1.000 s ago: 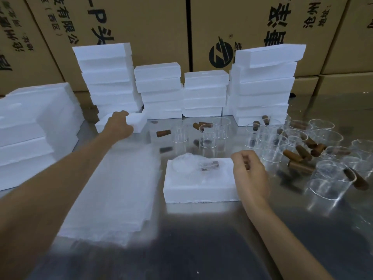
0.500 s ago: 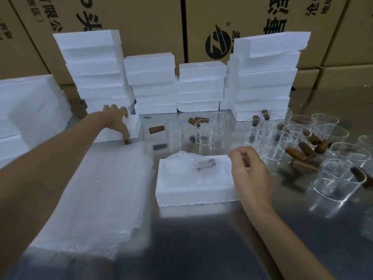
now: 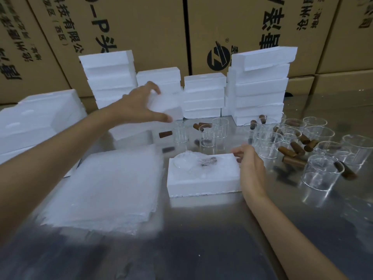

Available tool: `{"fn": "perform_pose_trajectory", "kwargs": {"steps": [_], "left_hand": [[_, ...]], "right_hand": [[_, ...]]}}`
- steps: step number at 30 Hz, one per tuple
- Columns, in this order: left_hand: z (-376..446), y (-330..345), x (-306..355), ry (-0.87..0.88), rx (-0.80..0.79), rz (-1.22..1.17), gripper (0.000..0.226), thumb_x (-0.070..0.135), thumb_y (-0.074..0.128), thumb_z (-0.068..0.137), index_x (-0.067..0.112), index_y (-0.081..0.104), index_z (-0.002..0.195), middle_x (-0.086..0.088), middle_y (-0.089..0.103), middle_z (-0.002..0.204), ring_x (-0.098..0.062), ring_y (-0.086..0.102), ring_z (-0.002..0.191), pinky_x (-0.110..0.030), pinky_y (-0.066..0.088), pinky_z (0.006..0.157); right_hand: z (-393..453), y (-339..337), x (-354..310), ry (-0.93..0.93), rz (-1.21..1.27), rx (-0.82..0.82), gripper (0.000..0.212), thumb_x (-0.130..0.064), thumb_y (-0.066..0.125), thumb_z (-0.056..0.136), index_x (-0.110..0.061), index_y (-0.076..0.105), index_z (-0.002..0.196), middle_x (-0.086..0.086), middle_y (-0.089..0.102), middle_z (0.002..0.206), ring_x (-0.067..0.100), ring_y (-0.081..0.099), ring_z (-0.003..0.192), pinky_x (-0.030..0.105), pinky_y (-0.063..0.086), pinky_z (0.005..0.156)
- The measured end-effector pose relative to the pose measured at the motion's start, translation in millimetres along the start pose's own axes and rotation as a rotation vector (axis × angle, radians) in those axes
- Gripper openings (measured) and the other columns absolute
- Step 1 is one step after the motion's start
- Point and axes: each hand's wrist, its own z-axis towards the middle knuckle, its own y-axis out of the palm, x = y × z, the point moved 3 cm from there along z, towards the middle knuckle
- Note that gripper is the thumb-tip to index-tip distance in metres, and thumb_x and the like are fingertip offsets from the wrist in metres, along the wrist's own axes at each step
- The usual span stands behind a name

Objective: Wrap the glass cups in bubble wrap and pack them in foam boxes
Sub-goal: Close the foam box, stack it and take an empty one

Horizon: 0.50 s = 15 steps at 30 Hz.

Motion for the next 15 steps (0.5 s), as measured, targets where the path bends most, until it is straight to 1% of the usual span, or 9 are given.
{"fn": "perform_pose_trajectory", "kwargs": {"steps": [2,3,5,6,8,9,11,13,15], "left_hand": [[-19.6,8.0,43.6,0.071,-0.117,-0.069,0.085,0.083,0.072,0.054,0.052,0.037,0.124,0.009,0.046,0.132,-0.017,0.047,0.121,-0.033,0.042,0.093],[-27.6,16.6,63.2,0.110,-0.174,-0.082,0.085,0.084,0.071,0.054,0.057,0.036,0.127,0.013,0.044,0.135,-0.013,0.045,0.125,-0.029,0.039,0.095],[-36.8,40.1,93.9,0.192,-0.254,-0.050,0.087,0.085,0.069,0.057,0.062,0.032,0.133,0.017,0.040,0.142,-0.011,0.040,0.133,-0.033,0.035,0.108],[-39.5,53.0,104.2,0.221,-0.279,-0.021,0.089,0.083,0.069,0.060,0.061,0.030,0.137,0.015,0.039,0.145,-0.013,0.038,0.136,-0.038,0.033,0.113],[-43.3,77.6,114.2,0.222,-0.332,0.035,0.091,0.077,0.069,0.068,0.055,0.026,0.145,0.008,0.034,0.150,-0.018,0.031,0.142,-0.045,0.025,0.119],[-44.9,88.2,114.4,0.207,-0.367,0.071,0.091,0.074,0.069,0.071,0.053,0.025,0.147,0.005,0.030,0.154,-0.020,0.026,0.144,-0.047,0.021,0.120],[-48.4,103.2,110.1,0.190,-0.404,0.144,0.087,0.072,0.066,0.076,0.052,0.023,0.149,0.001,0.029,0.155,-0.023,0.022,0.146,-0.047,0.017,0.119],[-51.5,110.0,105.5,0.189,-0.387,0.112,0.084,0.071,0.066,0.077,0.054,0.024,0.148,0.001,0.033,0.150,-0.024,0.024,0.143,-0.045,0.017,0.117],[-53.5,114.2,103.8,0.205,-0.349,0.065,0.084,0.071,0.067,0.076,0.055,0.025,0.147,0.004,0.037,0.144,-0.021,0.027,0.140,-0.043,0.018,0.115]], "right_hand": [[1.4,-3.6,-0.8,0.044,0.123,0.024,0.042,-0.054,0.029,0.080,-0.033,0.065,0.087,-0.010,0.072,0.100,0.015,0.061,0.102,0.046,0.046,0.098],[2.2,-5.5,-0.8,0.065,0.178,0.035,0.042,-0.054,0.030,0.080,-0.033,0.065,0.091,-0.011,0.073,0.099,0.012,0.060,0.103,0.042,0.047,0.096],[2.1,-10.4,-0.4,0.093,0.257,0.064,0.044,-0.056,0.031,0.080,-0.030,0.064,0.096,-0.014,0.073,0.094,0.008,0.059,0.101,0.036,0.048,0.089],[2.1,-13.5,0.3,0.100,0.290,0.085,0.044,-0.055,0.033,0.083,-0.028,0.064,0.097,-0.014,0.072,0.092,0.009,0.060,0.099,0.036,0.047,0.089],[2.7,-19.8,2.4,0.109,0.350,0.117,0.040,-0.049,0.034,0.094,-0.023,0.063,0.102,-0.011,0.073,0.090,0.015,0.062,0.103,0.038,0.045,0.093],[3.5,-22.6,3.2,0.114,0.373,0.120,0.039,-0.046,0.033,0.098,-0.020,0.061,0.104,-0.008,0.073,0.090,0.018,0.062,0.106,0.037,0.045,0.094],[5.6,-26.3,4.6,0.122,0.407,0.113,0.038,-0.043,0.032,0.099,-0.017,0.059,0.106,-0.003,0.075,0.093,0.021,0.061,0.107,0.036,0.045,0.091],[6.6,-27.1,5.2,0.133,0.423,0.109,0.037,-0.045,0.034,0.097,-0.018,0.058,0.103,-0.001,0.075,0.093,0.022,0.062,0.104,0.037,0.046,0.091],[7.3,-24.9,5.2,0.121,0.413,0.110,0.037,-0.044,0.034,0.100,-0.017,0.059,0.102,-0.001,0.075,0.092,0.021,0.062,0.102,0.036,0.046,0.090]]}}
